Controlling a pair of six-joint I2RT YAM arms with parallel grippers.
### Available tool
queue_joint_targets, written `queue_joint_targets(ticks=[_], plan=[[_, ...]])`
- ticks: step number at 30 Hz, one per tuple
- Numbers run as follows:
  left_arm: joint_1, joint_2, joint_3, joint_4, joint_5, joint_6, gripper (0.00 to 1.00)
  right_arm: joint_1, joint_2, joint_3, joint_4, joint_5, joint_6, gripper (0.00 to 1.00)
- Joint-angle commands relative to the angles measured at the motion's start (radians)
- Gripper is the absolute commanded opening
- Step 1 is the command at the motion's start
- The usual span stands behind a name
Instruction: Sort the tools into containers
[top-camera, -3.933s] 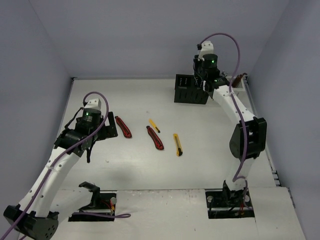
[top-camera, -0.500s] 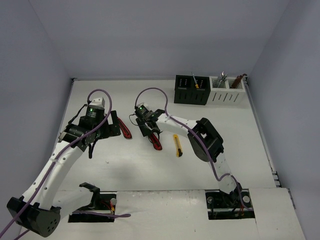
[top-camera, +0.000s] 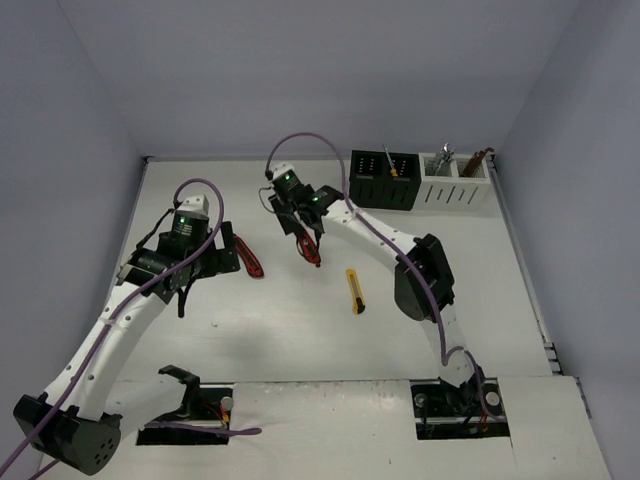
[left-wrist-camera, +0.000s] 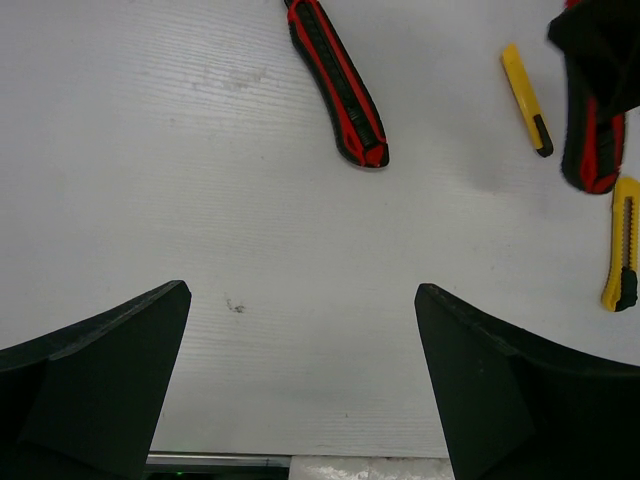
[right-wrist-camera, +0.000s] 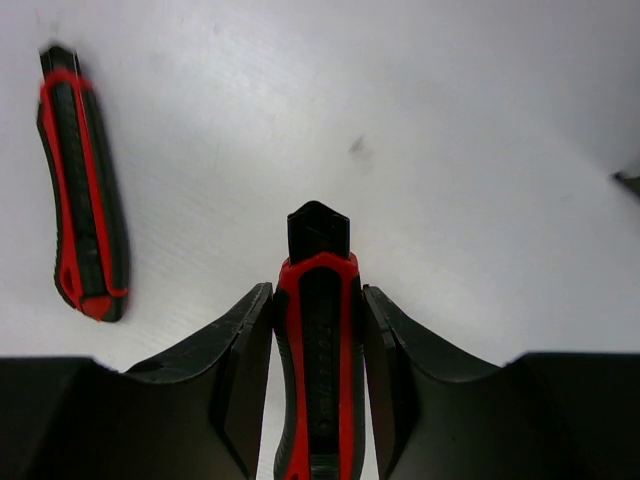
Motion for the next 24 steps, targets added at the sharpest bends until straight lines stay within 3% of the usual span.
queue_joint_targets(ticks=[1, 8, 12, 16, 24], plan=[[0.005, -0.025, 0.026, 0.020, -0.036, 0.015, 0.94, -0.084, -0.169, 0.169, 0.060, 0.115, -0.166, 0.00], [0.004, -0.039, 0.014, 0.021, -0.040, 0.004, 0.94, -0.250, -0.290, -0.010, 0.486, 0.067, -0.299, 0.00], [0.005, -0.046, 0.002, 0.020, -0.044, 0.001, 0.94, -0.334, -0.263, -0.067, 0.724, 0.045, -0.297, 0.00], [0.006, -0.048, -0.010, 0.019, -0.046, 0.000, 0.94, -0.384, -0.195, -0.062, 0.858, 0.052, -0.287, 0.00], [0.006, -0.048, -0.019, 0.018, -0.065, -0.003, 0.94, -0.439, -0.038, 0.012, 0.957, 0.052, -0.264, 0.00]])
